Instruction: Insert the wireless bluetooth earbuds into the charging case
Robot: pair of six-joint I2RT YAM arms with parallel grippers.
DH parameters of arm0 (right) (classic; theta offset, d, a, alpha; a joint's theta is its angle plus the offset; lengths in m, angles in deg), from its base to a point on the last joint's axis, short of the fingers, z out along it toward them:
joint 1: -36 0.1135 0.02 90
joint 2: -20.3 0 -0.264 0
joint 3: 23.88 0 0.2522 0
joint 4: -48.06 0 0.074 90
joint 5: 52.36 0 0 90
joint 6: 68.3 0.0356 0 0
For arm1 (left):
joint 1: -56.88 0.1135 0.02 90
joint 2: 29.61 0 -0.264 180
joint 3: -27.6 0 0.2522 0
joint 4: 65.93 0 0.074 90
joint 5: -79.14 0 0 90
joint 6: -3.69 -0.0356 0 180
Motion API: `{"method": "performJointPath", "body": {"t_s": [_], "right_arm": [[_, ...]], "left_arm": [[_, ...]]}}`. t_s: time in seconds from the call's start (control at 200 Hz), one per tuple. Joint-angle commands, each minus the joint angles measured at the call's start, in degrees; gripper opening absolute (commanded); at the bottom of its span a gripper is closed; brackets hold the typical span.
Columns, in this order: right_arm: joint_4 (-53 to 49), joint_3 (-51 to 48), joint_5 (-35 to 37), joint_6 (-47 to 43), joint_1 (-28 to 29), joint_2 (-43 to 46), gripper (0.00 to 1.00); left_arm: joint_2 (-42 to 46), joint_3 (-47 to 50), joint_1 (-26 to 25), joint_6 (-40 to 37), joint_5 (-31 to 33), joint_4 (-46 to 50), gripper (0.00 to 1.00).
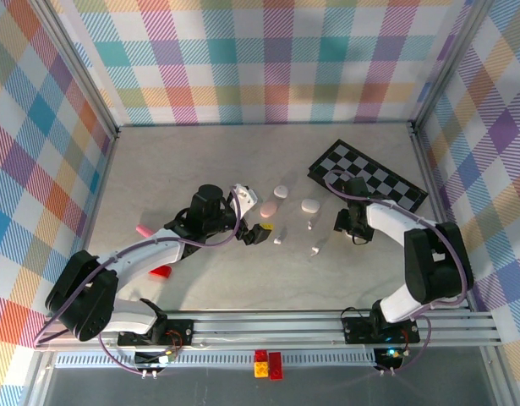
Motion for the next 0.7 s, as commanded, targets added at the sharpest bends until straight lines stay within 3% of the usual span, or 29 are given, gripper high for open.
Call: {"method": "performJointPath", "body": {"t_s": [0.0,0.52,0.695], "right_arm": [[-0.08,1.15,-1.79,-0.09,-0.42,-1.05,0.64],[1.22,1.11,-3.78,-0.35,-0.51,-3.26,0.44],[4.19,-0.21,-6.66,-4.24,-0.21,1.83,0.40]], "left_arm": [[1.27,0.23,0.37,0.03,0.76,-0.22,1.00],[2.23,0.45,0.37,2.27,2.76,-1.03,1.00],[3.54,0.67,0.46,9.29,9.28,-2.31,1.00]]}}
